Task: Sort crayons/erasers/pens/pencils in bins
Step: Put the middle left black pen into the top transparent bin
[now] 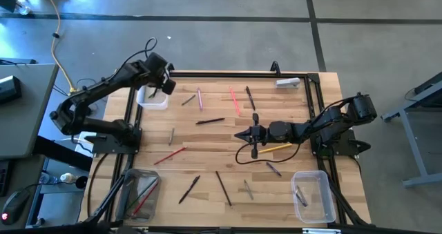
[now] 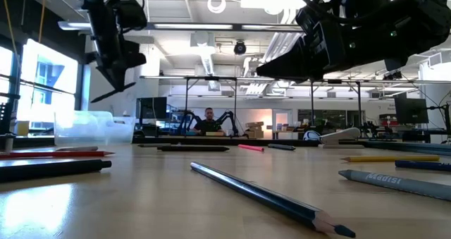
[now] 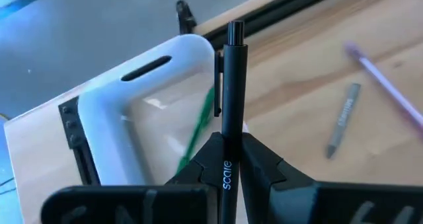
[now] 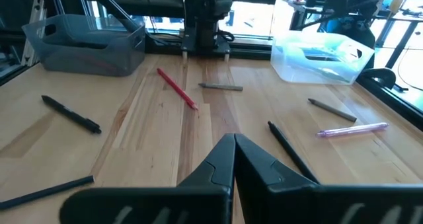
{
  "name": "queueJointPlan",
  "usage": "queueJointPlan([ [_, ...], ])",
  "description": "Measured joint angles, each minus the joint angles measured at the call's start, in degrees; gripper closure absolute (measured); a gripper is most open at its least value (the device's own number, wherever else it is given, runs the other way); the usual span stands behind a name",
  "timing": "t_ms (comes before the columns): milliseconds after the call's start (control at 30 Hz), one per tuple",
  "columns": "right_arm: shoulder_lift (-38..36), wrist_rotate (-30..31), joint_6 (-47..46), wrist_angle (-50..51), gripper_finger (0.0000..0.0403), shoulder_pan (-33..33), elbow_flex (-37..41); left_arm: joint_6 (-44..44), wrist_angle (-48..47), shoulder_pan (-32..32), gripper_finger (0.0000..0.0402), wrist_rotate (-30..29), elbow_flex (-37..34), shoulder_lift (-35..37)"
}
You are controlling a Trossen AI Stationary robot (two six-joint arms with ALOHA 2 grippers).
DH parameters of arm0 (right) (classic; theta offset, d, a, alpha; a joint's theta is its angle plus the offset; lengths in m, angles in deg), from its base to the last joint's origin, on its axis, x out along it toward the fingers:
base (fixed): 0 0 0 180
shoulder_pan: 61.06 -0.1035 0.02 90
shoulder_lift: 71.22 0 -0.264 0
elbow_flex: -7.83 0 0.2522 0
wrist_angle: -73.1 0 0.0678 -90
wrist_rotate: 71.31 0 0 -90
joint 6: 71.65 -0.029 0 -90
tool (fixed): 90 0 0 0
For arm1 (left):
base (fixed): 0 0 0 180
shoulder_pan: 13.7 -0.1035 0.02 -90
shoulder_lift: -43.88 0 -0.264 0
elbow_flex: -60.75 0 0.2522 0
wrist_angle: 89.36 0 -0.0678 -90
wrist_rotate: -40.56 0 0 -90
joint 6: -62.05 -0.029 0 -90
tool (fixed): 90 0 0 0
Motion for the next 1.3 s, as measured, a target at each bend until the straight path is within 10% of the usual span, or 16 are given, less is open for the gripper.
queueJointPlan([
  [1300,0.00,0.02,1.03,-0.98,0.0403,-0.65,0.00,5.01,-2.43,0.12,0.0387,-5.17,0.44,-19.05],
])
